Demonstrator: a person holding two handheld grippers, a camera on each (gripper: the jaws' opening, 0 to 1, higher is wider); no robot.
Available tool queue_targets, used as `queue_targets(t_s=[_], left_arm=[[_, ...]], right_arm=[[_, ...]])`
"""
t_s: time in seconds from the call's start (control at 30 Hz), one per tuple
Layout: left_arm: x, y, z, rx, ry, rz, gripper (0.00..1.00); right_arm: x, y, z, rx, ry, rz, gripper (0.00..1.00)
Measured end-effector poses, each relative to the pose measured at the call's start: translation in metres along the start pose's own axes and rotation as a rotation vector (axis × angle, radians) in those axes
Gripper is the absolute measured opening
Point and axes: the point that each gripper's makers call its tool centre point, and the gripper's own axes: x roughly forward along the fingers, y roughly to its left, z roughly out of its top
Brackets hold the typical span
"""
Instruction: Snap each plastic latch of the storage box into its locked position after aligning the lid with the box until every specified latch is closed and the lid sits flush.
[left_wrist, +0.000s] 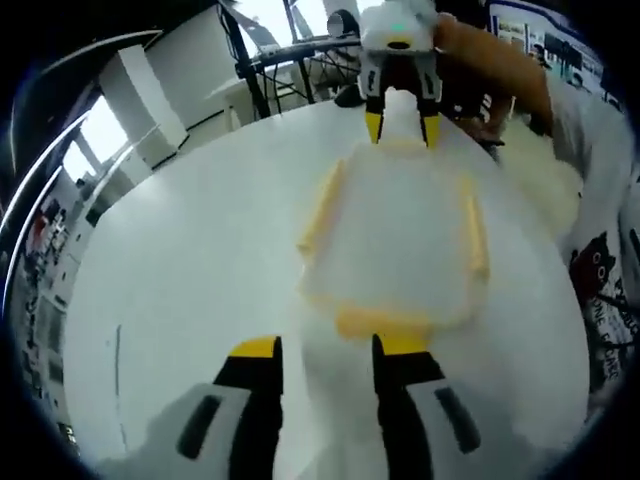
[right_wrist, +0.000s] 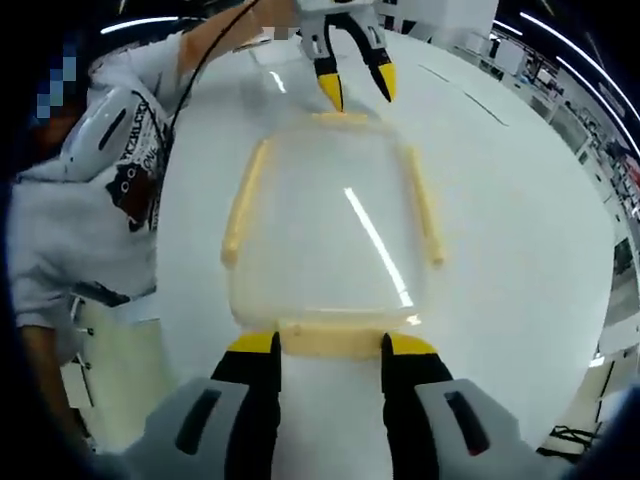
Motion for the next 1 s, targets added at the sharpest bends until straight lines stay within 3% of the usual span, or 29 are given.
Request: queue_targets(t_s=[0.13,0.3,0.5,1.0], left_arm=[[0.003,-0.01,0.007,0.015,-0.021,-0.057,0.39],[0.009,-0.018,0.002,0.054,0.036,-0.105,0.35],[0.008,-0.031,0.002,0.065,0.056,-0.168,0.35],[0.006,-0.041,0.0,0.093,0.093,-0.211,0.39]], right_arm=[[0.0,0.0,-0.001,-0.004,0.007,0.001,0.38],[-0.001,0.001,-0.002,-0.006,0.013,0.005,0.38],[-0.001,0.001,-0.004,-0.008,0.011,0.008,0.38],[-0.001,-0.001,-0.004,-0.016,0.016,0.016,0.38]])
